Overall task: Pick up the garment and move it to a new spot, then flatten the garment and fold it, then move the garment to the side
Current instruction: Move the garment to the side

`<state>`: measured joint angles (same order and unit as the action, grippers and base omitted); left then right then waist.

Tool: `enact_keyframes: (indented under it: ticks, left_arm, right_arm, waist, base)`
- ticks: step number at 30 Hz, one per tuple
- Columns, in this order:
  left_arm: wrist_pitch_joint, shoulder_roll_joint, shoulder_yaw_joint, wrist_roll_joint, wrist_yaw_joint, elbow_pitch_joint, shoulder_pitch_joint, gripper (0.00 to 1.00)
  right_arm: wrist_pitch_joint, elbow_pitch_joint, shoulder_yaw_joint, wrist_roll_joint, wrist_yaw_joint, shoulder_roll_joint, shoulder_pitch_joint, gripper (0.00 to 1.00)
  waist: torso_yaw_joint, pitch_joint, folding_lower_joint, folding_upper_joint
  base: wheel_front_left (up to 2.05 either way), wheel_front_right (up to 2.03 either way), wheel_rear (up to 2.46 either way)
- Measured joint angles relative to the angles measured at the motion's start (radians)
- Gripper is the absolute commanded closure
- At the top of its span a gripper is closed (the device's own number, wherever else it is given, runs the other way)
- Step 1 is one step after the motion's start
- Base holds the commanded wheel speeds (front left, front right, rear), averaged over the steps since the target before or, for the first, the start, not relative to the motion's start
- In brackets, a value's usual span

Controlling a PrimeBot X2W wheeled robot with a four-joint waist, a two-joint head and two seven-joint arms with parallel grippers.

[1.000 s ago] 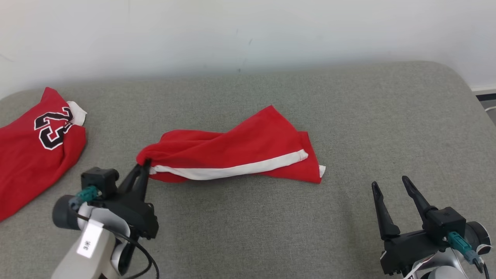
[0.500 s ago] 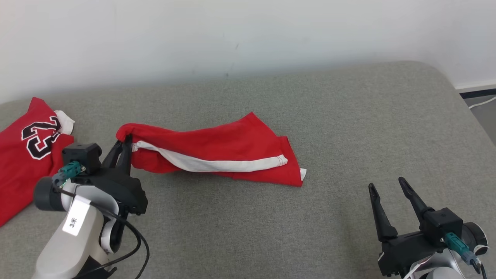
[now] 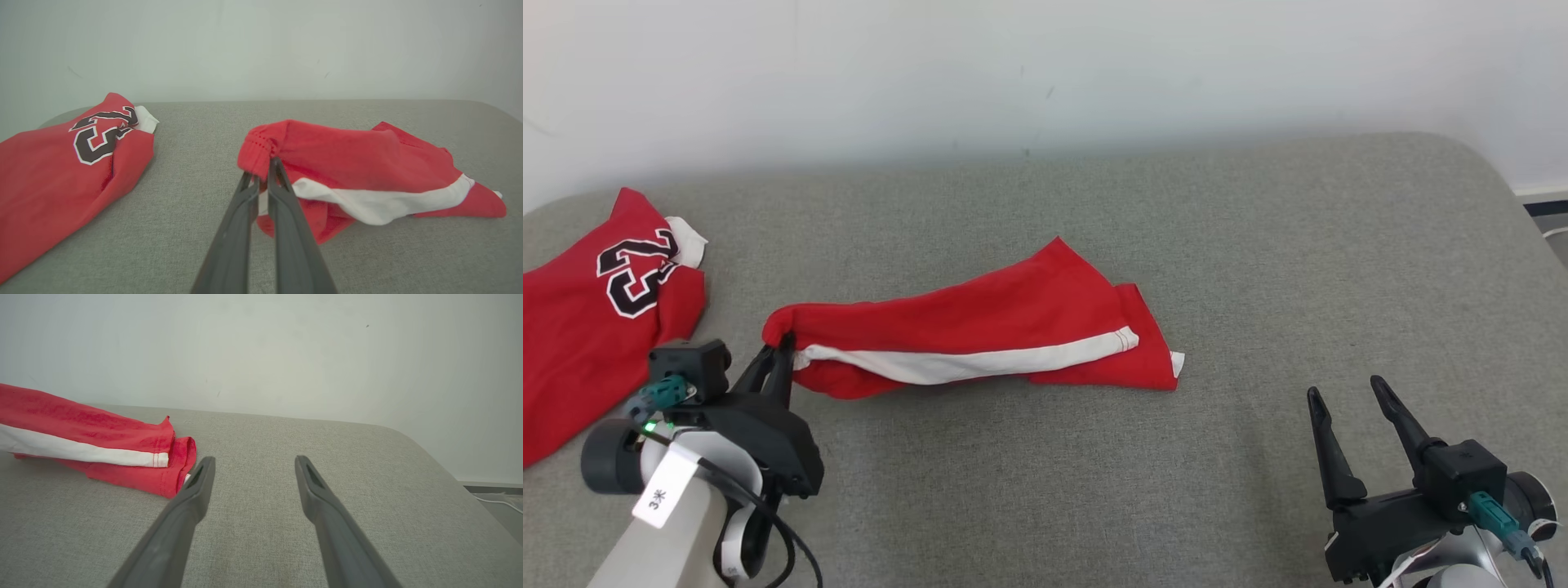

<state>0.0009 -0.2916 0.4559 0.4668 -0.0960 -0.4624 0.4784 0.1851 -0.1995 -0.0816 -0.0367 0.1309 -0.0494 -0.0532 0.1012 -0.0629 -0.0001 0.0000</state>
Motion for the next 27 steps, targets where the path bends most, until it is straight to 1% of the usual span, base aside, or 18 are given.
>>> enact_keyframes:
  ticks: [3,4,5,6,9,10,16,23,27]
  left_arm:
    - [0.009,-0.021,0.001,0.000,0.000,-0.014,-0.013,1.00]
    - [0.007,-0.023,0.002,-0.001,0.000,-0.021,-0.013,0.75]
    - [0.006,-0.024,0.006,-0.005,0.000,-0.034,-0.010,0.53]
    - [0.006,-0.026,0.010,-0.008,0.006,-0.051,-0.005,0.00]
    - [0.006,-0.023,0.020,-0.015,0.010,-0.110,0.026,0.00]
    - [0.000,-0.020,0.022,-0.016,0.018,-0.131,0.038,0.00]
    - [-0.034,0.004,0.026,-0.016,0.033,-0.239,0.098,0.00]
    - [-0.095,0.011,0.027,-0.016,0.036,-0.320,0.136,0.00]
    - [-0.126,0.026,0.043,-0.022,0.054,-0.354,0.162,0.00]
  right_arm:
    - [0.000,0.001,-0.002,0.000,0.000,0.000,-0.004,0.00]
    - [-0.001,0.002,-0.002,0.000,0.000,0.000,-0.006,0.00]
    - [-0.001,0.002,-0.001,0.000,0.000,0.000,-0.009,0.00]
    - [-0.001,0.002,0.003,0.000,0.000,0.000,-0.013,0.00]
    - [-0.002,0.003,0.012,0.000,0.000,0.000,-0.022,0.00]
    - [-0.002,0.002,0.013,0.000,0.000,0.000,-0.025,0.00]
    - [-0.001,-0.004,0.020,0.000,0.000,0.000,-0.037,0.00]
    - [0.000,-0.012,0.016,0.000,0.000,0.000,-0.039,0.00]
    - [0.000,-0.016,0.016,-0.002,0.000,0.000,-0.041,0.00]
  waist:
    - [-0.005,-0.011,0.0000,0.0000]
    - [-0.007,-0.015,0.0000,0.0000]
    - [-0.009,-0.019,0.0000,0.0000]
    - [-0.010,-0.023,0.0000,0.0000]
    - [-0.012,-0.035,0.0000,0.0000]
    - [-0.011,-0.038,0.0001,0.0000]
    - [0.002,-0.052,0.0001,0.0000]
    - [0.005,-0.056,0.0000,0.0000]
    - [-0.002,-0.054,0.0001,0.0000]
  base:
    - [0.00,0.00,0.00]
    - [0.00,0.00,0.00]
    - [0.00,0.00,0.00]
    - [0.00,0.00,0.00]
    - [0.00,0.00,0.00]
    - [0.00,0.00,0.00]
    - [0.00,0.00,0.00]
    - [0.00,0.00,0.00]
    - [0.00,0.00,0.00]
